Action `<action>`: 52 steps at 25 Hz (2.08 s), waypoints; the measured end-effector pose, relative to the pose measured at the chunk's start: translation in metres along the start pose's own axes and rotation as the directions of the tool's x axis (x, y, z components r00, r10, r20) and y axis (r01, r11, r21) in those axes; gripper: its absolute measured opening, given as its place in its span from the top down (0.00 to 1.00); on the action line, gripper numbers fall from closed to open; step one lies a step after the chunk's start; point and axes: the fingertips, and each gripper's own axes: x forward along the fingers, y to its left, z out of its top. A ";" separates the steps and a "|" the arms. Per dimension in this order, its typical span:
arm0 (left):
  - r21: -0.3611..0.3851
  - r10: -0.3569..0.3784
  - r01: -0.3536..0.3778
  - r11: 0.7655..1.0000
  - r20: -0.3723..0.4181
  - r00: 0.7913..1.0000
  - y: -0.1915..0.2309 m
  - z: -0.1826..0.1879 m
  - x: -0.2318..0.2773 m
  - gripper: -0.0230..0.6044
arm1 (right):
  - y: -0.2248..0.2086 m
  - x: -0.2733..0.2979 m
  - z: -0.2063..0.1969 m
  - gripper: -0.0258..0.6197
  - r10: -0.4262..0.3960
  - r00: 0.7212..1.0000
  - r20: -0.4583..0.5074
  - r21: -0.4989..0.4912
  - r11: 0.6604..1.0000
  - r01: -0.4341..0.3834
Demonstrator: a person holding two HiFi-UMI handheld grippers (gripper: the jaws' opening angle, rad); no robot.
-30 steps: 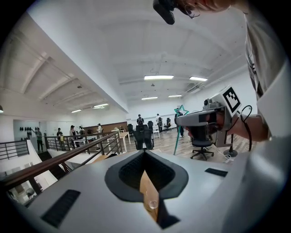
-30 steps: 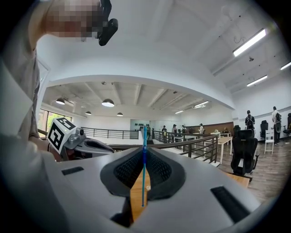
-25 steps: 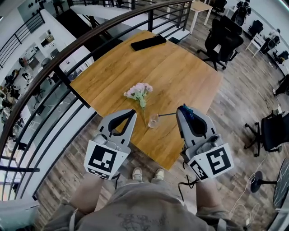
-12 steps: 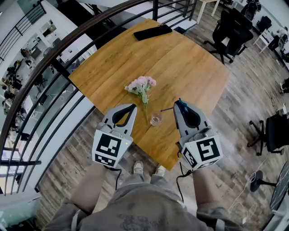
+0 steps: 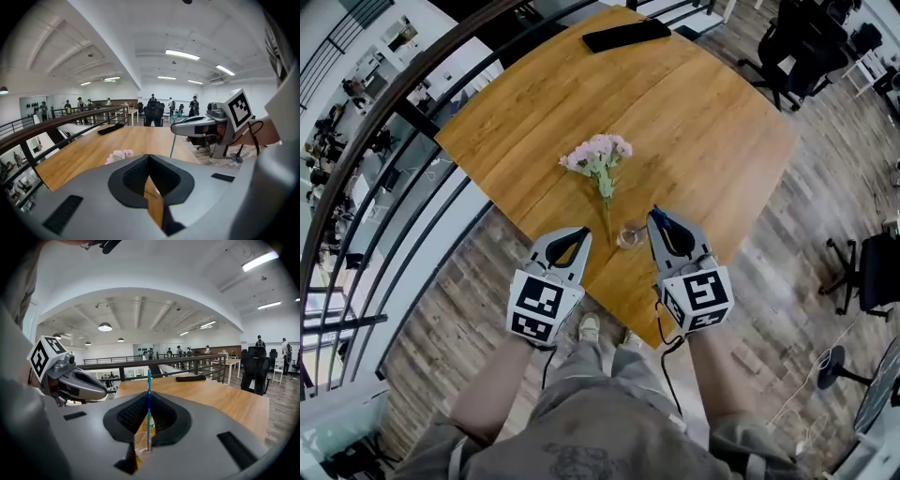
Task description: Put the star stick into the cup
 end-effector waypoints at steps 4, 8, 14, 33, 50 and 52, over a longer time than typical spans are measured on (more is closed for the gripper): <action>-0.031 -0.005 0.004 1.000 -0.029 1.000 0.002 -0.019 0.011 0.94 | -0.001 0.014 -0.028 0.90 0.023 0.998 -0.057 0.012 1.000 -0.022; -0.073 -0.006 0.004 0.997 -0.022 1.000 0.004 -0.025 0.011 0.94 | 0.006 0.021 -0.050 0.90 0.094 0.990 -0.107 0.105 0.991 -0.083; -0.070 -0.009 0.007 0.998 -0.031 0.999 0.000 -0.032 0.010 0.94 | 0.008 0.020 -0.058 0.62 0.092 0.985 -0.147 0.114 0.991 -0.076; 0.042 0.051 -0.055 0.998 0.090 0.995 -0.014 0.030 -0.036 0.94 | -0.007 -0.048 0.013 0.44 -0.043 0.998 -0.035 -0.054 0.998 0.041; 0.201 0.071 -0.128 0.971 0.271 0.960 -0.061 0.107 -0.118 0.94 | 0.047 -0.167 0.113 0.76 0.076 0.982 0.175 -0.137 0.989 -0.052; 0.197 0.060 -0.117 0.973 0.275 0.960 -0.068 0.108 -0.124 0.94 | 0.048 -0.177 0.114 0.81 0.068 0.983 0.169 -0.151 0.988 -0.042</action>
